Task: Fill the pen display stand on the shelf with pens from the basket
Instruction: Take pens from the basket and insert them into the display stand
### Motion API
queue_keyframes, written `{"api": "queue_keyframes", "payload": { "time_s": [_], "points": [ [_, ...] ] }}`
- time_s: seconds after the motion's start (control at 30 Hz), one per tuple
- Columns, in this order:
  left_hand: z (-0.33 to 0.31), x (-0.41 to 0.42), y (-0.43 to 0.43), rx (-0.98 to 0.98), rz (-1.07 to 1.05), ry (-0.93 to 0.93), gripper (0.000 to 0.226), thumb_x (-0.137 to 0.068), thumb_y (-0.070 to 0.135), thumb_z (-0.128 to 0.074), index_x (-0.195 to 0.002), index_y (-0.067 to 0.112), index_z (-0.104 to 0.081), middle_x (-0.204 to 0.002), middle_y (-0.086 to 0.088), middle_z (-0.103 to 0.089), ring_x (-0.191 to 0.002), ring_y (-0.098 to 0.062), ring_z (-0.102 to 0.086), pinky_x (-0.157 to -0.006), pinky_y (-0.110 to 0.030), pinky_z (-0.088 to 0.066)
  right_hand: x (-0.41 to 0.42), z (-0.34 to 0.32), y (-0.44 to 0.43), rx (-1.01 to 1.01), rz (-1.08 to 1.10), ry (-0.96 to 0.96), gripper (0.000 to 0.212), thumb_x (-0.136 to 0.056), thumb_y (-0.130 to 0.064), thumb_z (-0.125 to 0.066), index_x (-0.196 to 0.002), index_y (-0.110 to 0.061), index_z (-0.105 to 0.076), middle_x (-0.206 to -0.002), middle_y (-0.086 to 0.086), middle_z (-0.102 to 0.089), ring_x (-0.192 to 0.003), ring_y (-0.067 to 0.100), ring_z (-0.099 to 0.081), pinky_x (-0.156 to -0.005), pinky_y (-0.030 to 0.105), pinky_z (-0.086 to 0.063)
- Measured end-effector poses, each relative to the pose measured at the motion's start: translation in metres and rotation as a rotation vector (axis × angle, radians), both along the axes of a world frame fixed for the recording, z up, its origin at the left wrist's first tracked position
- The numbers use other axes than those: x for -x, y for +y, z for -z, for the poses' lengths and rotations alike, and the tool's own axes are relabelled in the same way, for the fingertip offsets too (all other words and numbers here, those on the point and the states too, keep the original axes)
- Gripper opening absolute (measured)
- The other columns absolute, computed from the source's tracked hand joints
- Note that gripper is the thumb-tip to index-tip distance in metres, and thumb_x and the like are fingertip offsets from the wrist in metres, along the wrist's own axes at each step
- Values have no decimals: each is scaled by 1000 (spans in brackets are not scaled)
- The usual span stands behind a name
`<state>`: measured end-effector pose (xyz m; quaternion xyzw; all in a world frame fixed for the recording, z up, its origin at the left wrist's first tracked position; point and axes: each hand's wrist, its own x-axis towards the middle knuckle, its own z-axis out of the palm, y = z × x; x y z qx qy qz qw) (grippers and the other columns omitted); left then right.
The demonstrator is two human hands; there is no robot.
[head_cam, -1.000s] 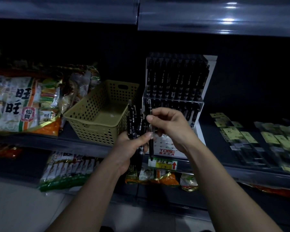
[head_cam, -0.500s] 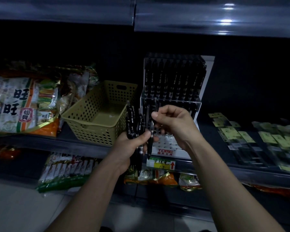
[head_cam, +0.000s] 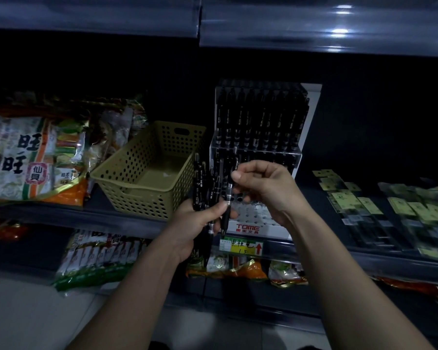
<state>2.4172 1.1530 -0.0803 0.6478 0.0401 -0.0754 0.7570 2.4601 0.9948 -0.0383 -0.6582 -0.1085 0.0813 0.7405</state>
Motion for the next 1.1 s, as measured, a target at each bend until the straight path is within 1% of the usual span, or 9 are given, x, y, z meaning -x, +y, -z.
{"api": "queue_keyframes", "payload": {
  "time_s": [0.13,0.23,0.3,0.37,0.53,0.67,0.77,0.87,1.1],
  "points": [
    [4,-4,1,0,-56,36,28,-82,24,-69,-104,6,-68,-93,-15,-73,-58,-15,-53,-56,-26,-44,-1,-1,3,-31,58,-9,11,-79,-2,-72,-86,-5,-65,-64,2,-66,-57,12,-62,-47,19,-48],
    [9,-7,2,46,-166,103,36,-82,23,-70,-110,0,-64,-81,-9,-67,-52,-13,-52,-51,-26,-43,-2,-3,6,-49,165,-62,13,-79,-3,-72,-90,-7,-66,-71,3,-67,-59,10,-63,-50,20,-50],
    [11,-10,3,96,-199,140,34,-85,19,-68,-111,-2,-61,-73,-4,-62,-48,-13,-50,-47,-25,-41,-2,-1,7,-35,216,-114,12,-80,-4,-72,-87,-11,-66,-73,5,-65,-62,13,-63,-53,21,-51],
    [12,-11,5,136,-216,172,29,-86,18,-68,-108,0,-61,-69,-3,-58,-48,-13,-50,-44,-24,-41,-3,1,8,0,269,-158,11,-81,-6,-73,-86,-14,-66,-75,6,-65,-67,16,-64,-57,23,-53],
    [16,-14,9,183,-213,205,11,-87,15,-66,-90,8,-59,-68,-4,-54,-48,-14,-48,-45,-23,-38,-7,6,12,77,360,-240,14,-79,-9,-75,-86,-17,-66,-79,8,-66,-73,19,-63,-65,29,-54],
    [16,-14,10,202,-205,207,8,-88,14,-65,-87,10,-59,-66,-3,-54,-46,-13,-48,-44,-23,-37,-8,7,16,111,395,-284,16,-79,-11,-75,-86,-23,-66,-80,3,-68,-76,19,-65,-67,25,-55],
    [17,-14,10,218,-204,207,8,-88,13,-65,-85,10,-58,-65,-3,-53,-46,-13,-47,-45,-23,-36,-9,7,18,144,417,-315,17,-79,-13,-76,-87,-24,-66,-81,3,-69,-81,22,-67,-73,32,-57],
    [17,-14,11,219,-208,200,8,-88,13,-65,-84,10,-59,-65,-3,-53,-46,-14,-47,-46,-23,-36,-10,7,19,157,430,-344,16,-79,-13,-76,-87,-24,-66,-80,2,-68,-79,19,-66,-73,34,-57],
    [17,-13,13,206,-213,197,9,-88,14,-66,-88,9,-58,-66,-3,-53,-47,-14,-48,-47,-24,-37,-12,10,25,180,433,-370,16,-83,-11,-73,-91,-22,-64,-79,-3,-64,-75,12,-61,-72,26,-55]
  ]
}}
